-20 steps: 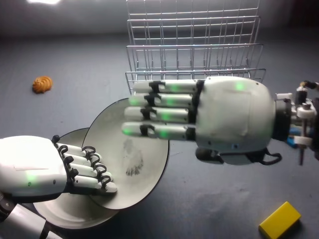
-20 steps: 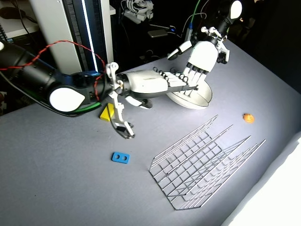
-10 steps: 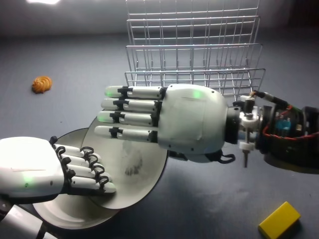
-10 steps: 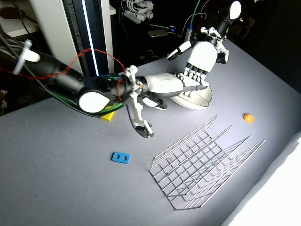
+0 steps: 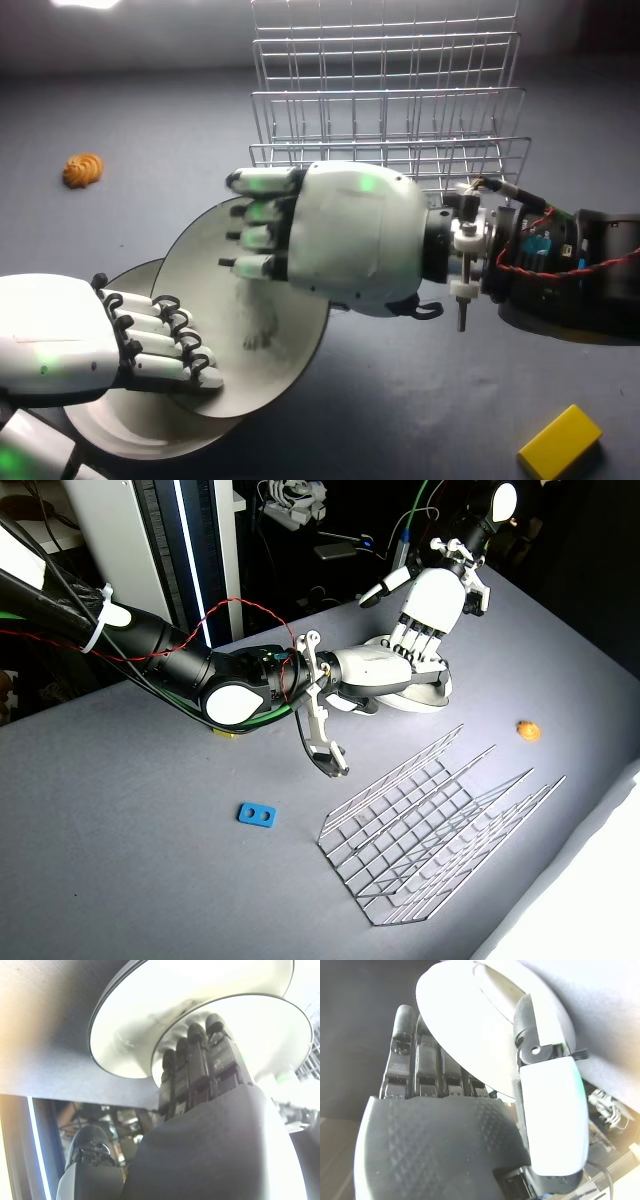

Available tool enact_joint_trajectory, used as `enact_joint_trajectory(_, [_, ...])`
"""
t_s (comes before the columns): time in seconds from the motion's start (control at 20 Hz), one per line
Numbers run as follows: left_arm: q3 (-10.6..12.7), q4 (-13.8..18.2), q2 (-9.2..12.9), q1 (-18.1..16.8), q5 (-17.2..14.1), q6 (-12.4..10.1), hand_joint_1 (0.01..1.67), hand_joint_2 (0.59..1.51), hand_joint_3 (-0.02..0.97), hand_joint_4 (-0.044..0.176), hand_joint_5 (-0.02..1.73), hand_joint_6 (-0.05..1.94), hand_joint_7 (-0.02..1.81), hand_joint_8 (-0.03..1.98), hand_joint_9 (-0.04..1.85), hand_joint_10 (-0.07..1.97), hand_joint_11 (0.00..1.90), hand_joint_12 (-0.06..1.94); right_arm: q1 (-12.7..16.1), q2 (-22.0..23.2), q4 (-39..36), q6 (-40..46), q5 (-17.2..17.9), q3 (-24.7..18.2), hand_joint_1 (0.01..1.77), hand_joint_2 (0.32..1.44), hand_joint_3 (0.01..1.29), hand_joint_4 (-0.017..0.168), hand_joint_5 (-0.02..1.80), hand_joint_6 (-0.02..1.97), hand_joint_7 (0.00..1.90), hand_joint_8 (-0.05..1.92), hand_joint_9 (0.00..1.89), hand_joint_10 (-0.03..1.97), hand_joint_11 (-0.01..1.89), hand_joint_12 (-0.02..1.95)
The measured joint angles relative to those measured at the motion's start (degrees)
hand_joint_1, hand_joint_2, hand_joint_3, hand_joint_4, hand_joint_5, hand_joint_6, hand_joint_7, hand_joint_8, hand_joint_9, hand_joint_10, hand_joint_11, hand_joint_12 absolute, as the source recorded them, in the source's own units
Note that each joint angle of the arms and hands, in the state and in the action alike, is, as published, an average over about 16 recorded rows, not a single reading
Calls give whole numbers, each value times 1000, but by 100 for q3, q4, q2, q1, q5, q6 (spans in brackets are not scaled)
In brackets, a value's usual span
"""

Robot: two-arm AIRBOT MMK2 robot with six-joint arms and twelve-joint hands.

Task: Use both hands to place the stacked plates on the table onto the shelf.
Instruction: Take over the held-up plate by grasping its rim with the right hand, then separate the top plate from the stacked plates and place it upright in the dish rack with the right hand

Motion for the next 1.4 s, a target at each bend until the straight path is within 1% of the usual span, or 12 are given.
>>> enact_joint_trajectory(0.25, [119, 31, 17, -168, -16, 0, 18, 1046, 20, -2, 249, 3, 223, -5, 209, 12, 158, 20, 21, -42, -21, -8, 81, -22, 1074, 1086, 13, 1, 623, 830, 719, 819, 716, 578, 337, 1545])
enact_joint_trajectory(0.35, [193, 43, 42, -271, -22, 1, 18, 1045, 20, -2, 249, 7, 226, -4, 208, 12, 156, 19, 24, -20, -27, 5, 127, -68, 1094, 1078, 12, 3, 688, 966, 795, 940, 797, 666, 392, 1645])
enact_joint_trajectory(0.45, [282, 57, 73, -390, -30, 1, 18, 1045, 19, -1, 250, 12, 229, -3, 208, 12, 155, 19, 31, 27, -30, 27, 180, -140, 1107, 1071, 11, 5, 717, 1077, 832, 1036, 838, 718, 439, 1646])
enact_joint_trajectory(0.5, [330, 65, 91, -454, -34, 1, 17, 1045, 19, 0, 251, 14, 230, -3, 209, 12, 154, 19, 38, 59, -27, 41, 205, -186, 1109, 1068, 11, 7, 727, 1102, 844, 1057, 849, 725, 452, 1640])
enact_joint_trajectory(0.75, [602, 103, 211, -817, -89, 6, 17, 1046, 19, 2, 257, 22, 237, 0, 209, 13, 157, 18, 82, 280, -6, 121, 335, -499, 1119, 1067, 11, 19, 776, 1144, 891, 1050, 879, 732, 484, 1631])
enact_joint_trajectory(0.95, [809, 133, 331, -1073, -177, 16, 17, 1046, 20, 2, 258, 22, 233, -1, 205, 13, 157, 17, 150, 533, 5, 184, 428, -820, 1128, 1067, 11, 23, 807, 1170, 915, 1041, 883, 750, 484, 1634])
enact_joint_trajectory(1.15, [972, 177, 446, -1271, -258, 26, 17, 1043, 20, 2, 260, 21, 229, 0, 197, 13, 150, 17, 276, 813, 17, 287, 517, -1118, 1136, 1068, 11, 25, 826, 1191, 922, 1052, 878, 756, 482, 1631])
enact_joint_trajectory(1.4, [1096, 264, 577, -1464, -343, 39, 17, 1039, 20, 2, 259, 20, 226, 0, 192, 12, 143, 16, 525, 1171, 23, 645, 543, -1354, 1142, 1067, 11, 22, 831, 1209, 928, 1043, 884, 758, 489, 1629])
